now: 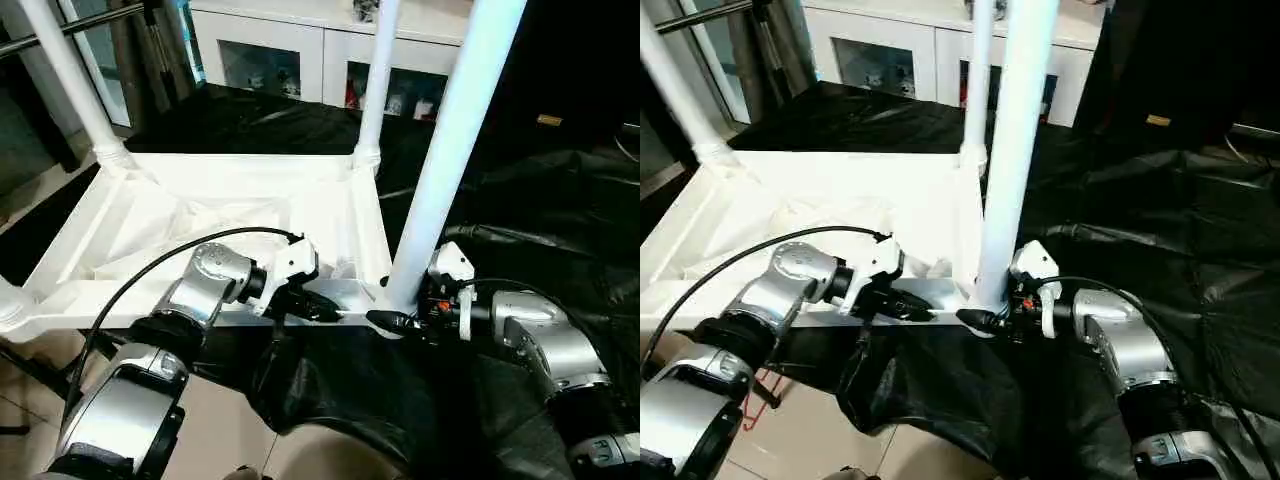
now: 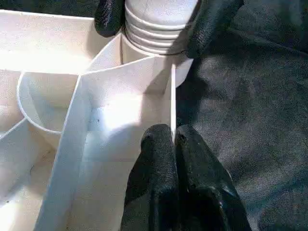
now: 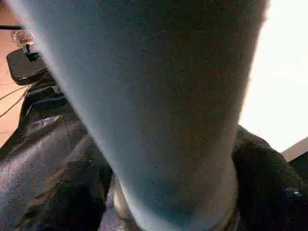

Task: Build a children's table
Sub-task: Rotate leg to tighten

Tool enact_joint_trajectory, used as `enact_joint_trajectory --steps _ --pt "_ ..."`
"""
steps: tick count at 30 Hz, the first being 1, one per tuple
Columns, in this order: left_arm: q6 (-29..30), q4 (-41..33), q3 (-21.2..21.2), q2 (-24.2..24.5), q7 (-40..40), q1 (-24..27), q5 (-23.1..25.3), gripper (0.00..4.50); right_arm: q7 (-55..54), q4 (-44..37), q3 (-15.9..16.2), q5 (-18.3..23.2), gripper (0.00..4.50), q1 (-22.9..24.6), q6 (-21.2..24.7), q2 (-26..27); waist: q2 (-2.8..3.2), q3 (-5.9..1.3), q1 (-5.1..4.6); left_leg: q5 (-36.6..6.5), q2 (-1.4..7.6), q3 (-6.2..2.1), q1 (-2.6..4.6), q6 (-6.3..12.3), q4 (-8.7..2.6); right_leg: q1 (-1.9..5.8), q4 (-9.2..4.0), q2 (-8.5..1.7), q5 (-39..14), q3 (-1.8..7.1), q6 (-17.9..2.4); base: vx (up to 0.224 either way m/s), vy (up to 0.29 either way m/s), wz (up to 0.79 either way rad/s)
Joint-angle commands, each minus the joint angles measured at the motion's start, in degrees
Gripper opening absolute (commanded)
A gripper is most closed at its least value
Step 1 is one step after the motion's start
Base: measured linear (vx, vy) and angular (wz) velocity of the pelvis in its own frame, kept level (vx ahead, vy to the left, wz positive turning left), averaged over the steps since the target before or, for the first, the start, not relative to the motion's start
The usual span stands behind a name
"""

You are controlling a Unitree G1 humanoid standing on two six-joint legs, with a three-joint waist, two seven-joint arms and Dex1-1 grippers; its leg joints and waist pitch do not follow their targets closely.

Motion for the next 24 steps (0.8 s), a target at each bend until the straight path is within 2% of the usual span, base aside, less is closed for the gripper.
enact_joint_trajectory --steps 1,4,8,9,10,12,14,16,18,19,21,23,24 --pt "-0.56 -2.83 0.19 -1.84 1.68 -0.73 -2.0 0.0 0.94 -1.34 3.17 0.33 3.09 1.03 0.73 2.32 -0.73 -3.76 -0.01 -11.11 2.95 -1.27 0.68 3.81 -3.92 2.72 -4.24 -4.52 -15.06 2.73 -12.82 0.0 0.0 0.0" --pt "-0.06 -2.21 0.9 -2.98 4.47 -1.13 -1.9 0.0 -1.85 -0.65 2.84 -0.04 2.8 1.18 -0.21 3.95 -0.68 -3.68 -0.02 -11.56 2.89 -1.25 0.8 3.63 -3.93 2.58 -4.45 -4.5 -16.37 2.69 -12.47 0.0 0.0 0.0" --pt "0.76 -0.4 1.81 -4.99 10.19 -2.58 -1.12 0.0 -10.15 2.75 1.34 -2.0 2.73 0.38 -2.18 7.34 -0.68 -3.53 -0.34 -13.08 2.8 -1.38 0.97 2.39 -4.06 2.25 -4.89 -4.69 -20.29 2.74 -11.37 0.0 0.0 0.0" --pt "0.78 0.33 2.14 -5.75 12.32 -3.19 -0.87 0.0 -13.37 4.14 0.84 -2.87 2.72 -0.11 -2.58 8.45 -0.76 -3.47 -0.52 -13.7 2.67 -1.51 0.99 1.95 -4.14 2.33 -5.14 -4.71 -21.98 2.66 -10.84 0.0 0.0 0.0" --pt "1.21 2.01 2.72 -7.32 17.14 -4.58 -0.21 0.0 -21.16 7.52 -0.43 -4.73 2.72 -1.54 -2.59 10.73 -0.67 -3.44 -0.81 -13.91 2.67 -1.6 1.06 1.49 -4.21 2.17 -5.12 -4.57 -22.28 2.68 -10.71 0.0 0.0 0.0" --pt "1.43 3.72 3.19 -9.15 22.34 -6.04 0.48 0.0 -29.4 11.38 -2.3 -5.75 2.71 -3.28 -2.65 13.41 -0.66 -3.34 -1.62 -15.24 2.52 -1.73 1.18 0.47 -4.32 2.04 -5.27 -4.49 -23.85 2.57 -10.51 0.0 0.0 0.0" --pt "1.54 4.14 3.32 -9.64 23.78 -6.39 0.61 0.0 -31.5 12.3 -2.93 -5.73 2.7 -3.71 -2.38 14.18 -0.77 -3.33 -1.8 -15.48 2.3 -1.74 1.12 0.75 -4.19 2.17 -5.62 -4.62 -25.13 2.61 -9.85 0.0 0.0 0.0" --pt "2.76 5.85 4.4 -12.8 31.41 -8.12 0.51 0.0 -40.41 15.56 -6.17 -5.03 2.7 -5.44 -2.37 18.53 -0.7 -3.39 -1.96 -15.36 2.28 -1.63 1.16 1.43 -4.14 2.07 -5.78 -4.55 -24.88 2.71 -9.5 0.0 0.0 0.0" --pt "2.81 5.94 4.46 -13.26 31.87 -8.22 0.42 0.0 -40.67 15.88 -6.23 -5.09 2.7 -5.65 -2.76 19.16 -0.6 -3.59 -1.91 -14.27 2.27 -1.55 1.23 1.55 -4.03 2.05 -5.58 -4.47 -22.72 2.74 -10.13 0.0 0.0 0.0" --pt "2.43 5.91 4.33 -13.81 31.72 -8.15 0.52 0.0 -40.31 16.04 -5.59 -5.75 2.7 -5.85 -3.97 19.79 -0.45 -3.56 -1.75 -13.47 2.32 -1.56 0.95 2.04 -4.09 2.32 -5.44 -4.47 -20.94 2.74 -10.44 0.0 0.0 0.0" --pt "2.21 5.93 4.31 -14.04 31.58 -8.11 0.63 0.0 -40.14 16.13 -5.17 -6.16 2.7 -5.95 -4.66 19.98 -0.55 -3.7 -1.74 -12.73 2.41 -1.54 0.8 2.61 -4.11 2.45 -5.04 -4.38 -18.06 2.75 -10.94 0.0 0.0 0.0" --pt "1.4 5.69 3.99 -14.31 30.53 -7.74 0.76 0.0 -38.53 16.11 -4.87 -5.75 3.4 -6.18 -5.61 20.43 -0.42 -3.69 -1.7 -12.59 2.34 -1.46 0.8 3.11 -4.06 2.54 -4.98 -4.46 -17.1 2.76 -11.36 0.0 0.0 0.0" --pt "0.54 4.97 3.37 -13.96 28.42 -7.03 0.48 0.0 -36.73 15.52 -5.12 -4.5 3.42 -6.21 -5.26 20.41 -0.47 -3.67 -1.71 -12.64 2.33 -1.44 0.81 3.28 -4.04 2.55 -5.04 -4.44 -17.3 2.74 -11.44 0.0 0.0 0.0"
